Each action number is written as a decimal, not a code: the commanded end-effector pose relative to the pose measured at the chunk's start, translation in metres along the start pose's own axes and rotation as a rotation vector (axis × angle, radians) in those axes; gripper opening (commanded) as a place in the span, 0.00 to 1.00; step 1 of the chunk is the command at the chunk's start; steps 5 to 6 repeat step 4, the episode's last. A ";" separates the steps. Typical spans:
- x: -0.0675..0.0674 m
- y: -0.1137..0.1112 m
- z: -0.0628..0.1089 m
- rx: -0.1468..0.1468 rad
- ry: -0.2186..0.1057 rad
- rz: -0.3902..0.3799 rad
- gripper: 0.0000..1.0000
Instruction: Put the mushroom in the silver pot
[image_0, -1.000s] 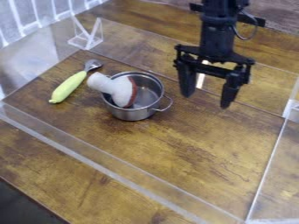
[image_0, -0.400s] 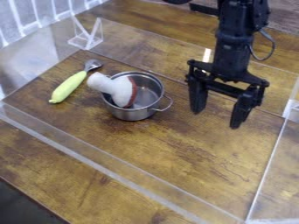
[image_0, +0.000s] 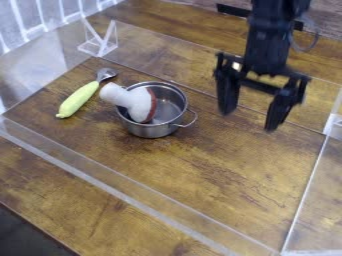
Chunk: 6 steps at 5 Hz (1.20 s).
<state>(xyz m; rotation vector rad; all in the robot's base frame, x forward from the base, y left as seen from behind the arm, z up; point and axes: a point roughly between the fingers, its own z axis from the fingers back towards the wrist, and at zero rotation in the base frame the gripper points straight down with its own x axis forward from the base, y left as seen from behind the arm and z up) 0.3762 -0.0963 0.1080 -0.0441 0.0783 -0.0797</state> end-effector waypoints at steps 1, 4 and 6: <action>0.007 0.011 0.045 -0.014 -0.101 0.014 1.00; -0.009 0.009 0.033 -0.033 -0.082 0.045 1.00; -0.009 0.009 0.033 -0.033 -0.082 0.045 1.00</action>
